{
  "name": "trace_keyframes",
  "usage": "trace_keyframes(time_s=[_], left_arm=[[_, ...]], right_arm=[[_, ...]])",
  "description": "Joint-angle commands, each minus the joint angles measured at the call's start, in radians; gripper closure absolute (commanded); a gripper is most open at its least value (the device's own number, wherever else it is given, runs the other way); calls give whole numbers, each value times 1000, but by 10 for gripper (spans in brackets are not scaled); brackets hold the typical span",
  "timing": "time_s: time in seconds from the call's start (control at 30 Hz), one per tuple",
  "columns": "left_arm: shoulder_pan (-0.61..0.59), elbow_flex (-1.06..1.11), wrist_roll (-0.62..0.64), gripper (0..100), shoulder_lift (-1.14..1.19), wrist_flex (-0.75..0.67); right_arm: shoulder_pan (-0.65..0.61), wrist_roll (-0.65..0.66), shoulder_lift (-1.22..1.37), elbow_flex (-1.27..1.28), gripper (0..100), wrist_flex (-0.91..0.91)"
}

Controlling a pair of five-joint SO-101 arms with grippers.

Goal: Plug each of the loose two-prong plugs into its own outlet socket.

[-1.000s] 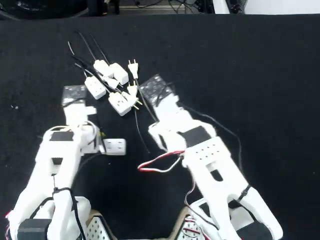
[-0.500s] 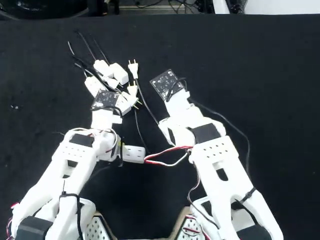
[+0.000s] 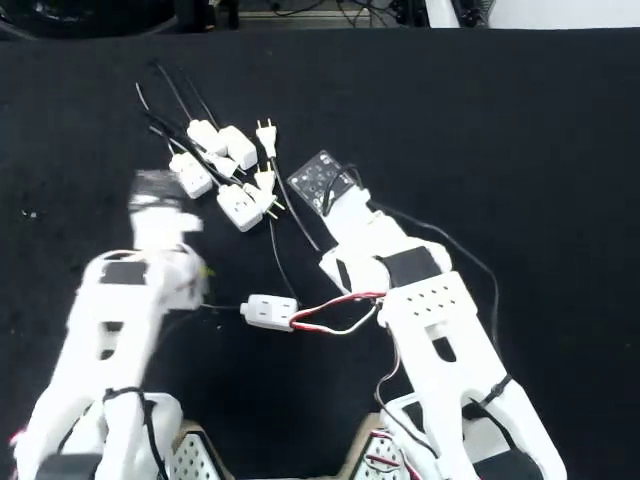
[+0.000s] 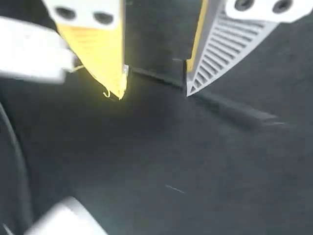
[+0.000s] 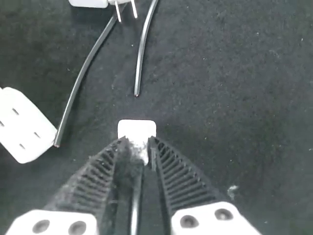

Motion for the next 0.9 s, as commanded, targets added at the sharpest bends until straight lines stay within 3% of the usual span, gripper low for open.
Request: trace_keyframes(time_s=[0.0, 0.23, 0.3, 0.5, 0.87], left_arm=[[-205, -39, 34, 798, -100, 5], [-348, 130, 38, 798, -106, -295], [-367, 165, 92, 798, -106, -358], [-406, 191, 224, 798, -106, -400], [-366, 217, 218, 798, -106, -414]], right_arm=[[-20, 68, -38, -93, 988, 34], [-209, 212, -33, -266, 988, 250], [-256, 292, -33, -311, 988, 313], [-322, 491, -33, -375, 988, 428], [-341, 542, 205, -453, 988, 431]])
